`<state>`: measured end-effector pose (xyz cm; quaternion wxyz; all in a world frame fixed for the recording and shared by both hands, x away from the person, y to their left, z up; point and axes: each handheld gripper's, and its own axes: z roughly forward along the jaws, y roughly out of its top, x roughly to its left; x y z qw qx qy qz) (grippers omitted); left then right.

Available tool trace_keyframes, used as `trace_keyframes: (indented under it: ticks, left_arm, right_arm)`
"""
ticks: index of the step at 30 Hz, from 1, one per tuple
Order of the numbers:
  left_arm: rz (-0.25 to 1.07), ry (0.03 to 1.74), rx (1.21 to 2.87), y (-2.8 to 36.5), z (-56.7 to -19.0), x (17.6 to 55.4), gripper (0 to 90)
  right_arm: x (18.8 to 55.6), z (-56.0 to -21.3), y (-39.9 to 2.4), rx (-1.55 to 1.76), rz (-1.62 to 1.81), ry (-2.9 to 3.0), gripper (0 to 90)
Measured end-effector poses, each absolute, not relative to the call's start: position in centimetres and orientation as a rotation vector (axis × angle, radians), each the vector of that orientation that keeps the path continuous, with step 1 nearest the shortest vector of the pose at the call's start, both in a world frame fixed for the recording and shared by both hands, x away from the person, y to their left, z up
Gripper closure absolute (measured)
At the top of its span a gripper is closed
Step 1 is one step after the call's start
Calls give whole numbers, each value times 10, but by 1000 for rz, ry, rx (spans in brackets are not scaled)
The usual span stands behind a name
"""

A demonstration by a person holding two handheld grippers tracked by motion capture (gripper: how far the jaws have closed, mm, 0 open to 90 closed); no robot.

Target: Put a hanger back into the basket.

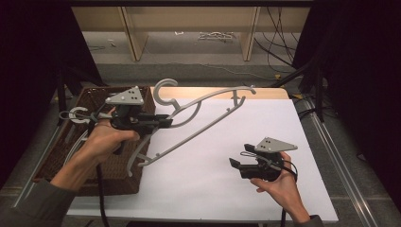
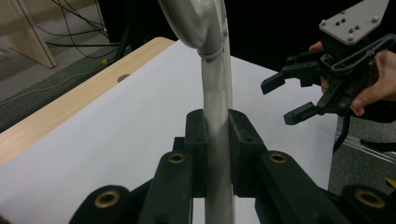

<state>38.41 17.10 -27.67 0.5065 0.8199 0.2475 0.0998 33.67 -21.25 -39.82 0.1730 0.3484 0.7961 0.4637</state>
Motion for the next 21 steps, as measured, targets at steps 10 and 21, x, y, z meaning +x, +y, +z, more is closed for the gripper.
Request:
trace_keyframes:
  ticks: [10,21]
  left_arm:
    - [314,663,1921,214,-256,389,798]
    - [417,797,1865,271,-259,396,798]
  right_arm:
    - [334,-406,-217,1007,1324,2250,259]
    - [332,-411,-220,1022,1323,2249,260]
